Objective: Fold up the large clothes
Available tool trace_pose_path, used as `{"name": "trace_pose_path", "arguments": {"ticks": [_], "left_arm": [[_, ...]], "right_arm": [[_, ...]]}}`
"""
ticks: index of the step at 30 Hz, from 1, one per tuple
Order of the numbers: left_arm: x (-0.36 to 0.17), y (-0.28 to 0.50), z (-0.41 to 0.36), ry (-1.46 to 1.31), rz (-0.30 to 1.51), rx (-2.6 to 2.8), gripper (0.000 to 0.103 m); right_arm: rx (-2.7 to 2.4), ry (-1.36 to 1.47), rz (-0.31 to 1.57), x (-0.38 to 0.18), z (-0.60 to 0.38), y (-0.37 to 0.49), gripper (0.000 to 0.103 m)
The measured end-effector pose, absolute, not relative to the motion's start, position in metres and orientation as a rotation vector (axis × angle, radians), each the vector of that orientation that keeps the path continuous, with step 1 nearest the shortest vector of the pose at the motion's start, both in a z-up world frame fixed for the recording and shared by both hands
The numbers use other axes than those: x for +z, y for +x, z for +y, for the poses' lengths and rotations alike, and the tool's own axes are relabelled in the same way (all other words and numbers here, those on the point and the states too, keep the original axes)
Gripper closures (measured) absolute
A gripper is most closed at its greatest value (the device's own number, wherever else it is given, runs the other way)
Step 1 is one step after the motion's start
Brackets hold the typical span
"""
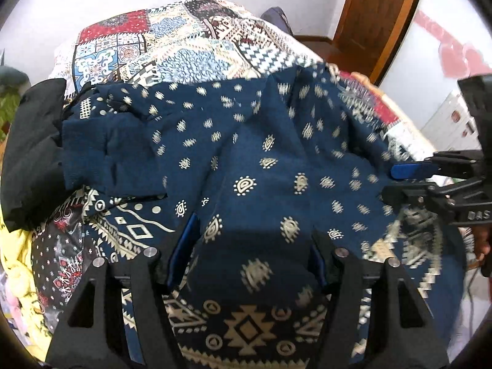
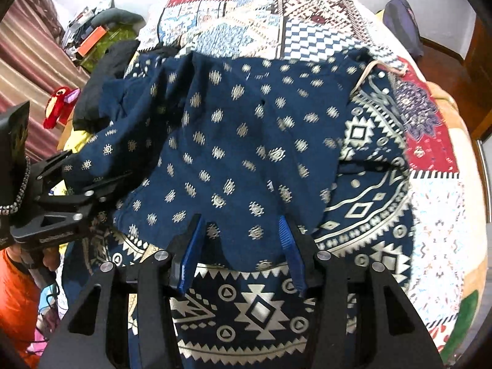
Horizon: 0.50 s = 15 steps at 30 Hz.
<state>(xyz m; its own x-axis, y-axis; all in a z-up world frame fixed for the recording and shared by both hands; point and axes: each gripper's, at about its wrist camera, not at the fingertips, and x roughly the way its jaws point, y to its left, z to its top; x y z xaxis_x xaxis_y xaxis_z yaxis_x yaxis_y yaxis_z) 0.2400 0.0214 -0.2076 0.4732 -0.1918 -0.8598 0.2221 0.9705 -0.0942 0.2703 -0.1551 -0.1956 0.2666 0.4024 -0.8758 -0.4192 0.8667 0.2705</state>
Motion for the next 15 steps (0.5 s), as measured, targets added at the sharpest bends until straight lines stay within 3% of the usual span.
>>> {"name": "trace_pose_path", "arguments": {"ticks": [2,9,15], "left_arm": [[-0.192,0.239,0.034,-0.010,1.021,-0.251,0.039],[-0.149,0.239,0.099,-0.143,0.887,-0.123,0.017],[-0.157,0.252,0.164,-0.295,0.877,0.001,0.016]], "right_arm": [[0.546,-0.017,1.147,-0.187,-0.161,0.274,0.057],[0.459,0.048,1.027,-0.154,-0.201,0.290,0.052],[0.360,0.113,1.007,-0.154,-0.229,0.316,0.051]]}}
